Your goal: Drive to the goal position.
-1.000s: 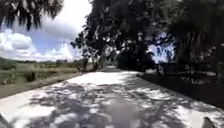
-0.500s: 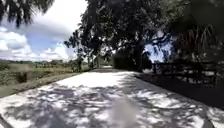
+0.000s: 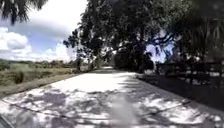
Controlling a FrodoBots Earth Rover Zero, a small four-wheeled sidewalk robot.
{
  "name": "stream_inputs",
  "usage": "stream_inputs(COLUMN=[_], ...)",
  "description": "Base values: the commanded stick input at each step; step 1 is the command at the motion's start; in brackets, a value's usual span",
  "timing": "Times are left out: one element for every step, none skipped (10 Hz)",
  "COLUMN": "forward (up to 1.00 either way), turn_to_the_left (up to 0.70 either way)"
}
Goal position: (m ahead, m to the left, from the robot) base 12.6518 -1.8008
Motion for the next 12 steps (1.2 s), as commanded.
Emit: stream_inputs(forward=[0.70,0.70,0.70,0.70,0.70,0.70,0.70,0.70,0.70,0.70,0.70,0.70], turn_to_the_left=[0.00,0.00,0.00,0.00,0.00,0.00,0.00,0.00,0.00,0.00,0.00,0.00])
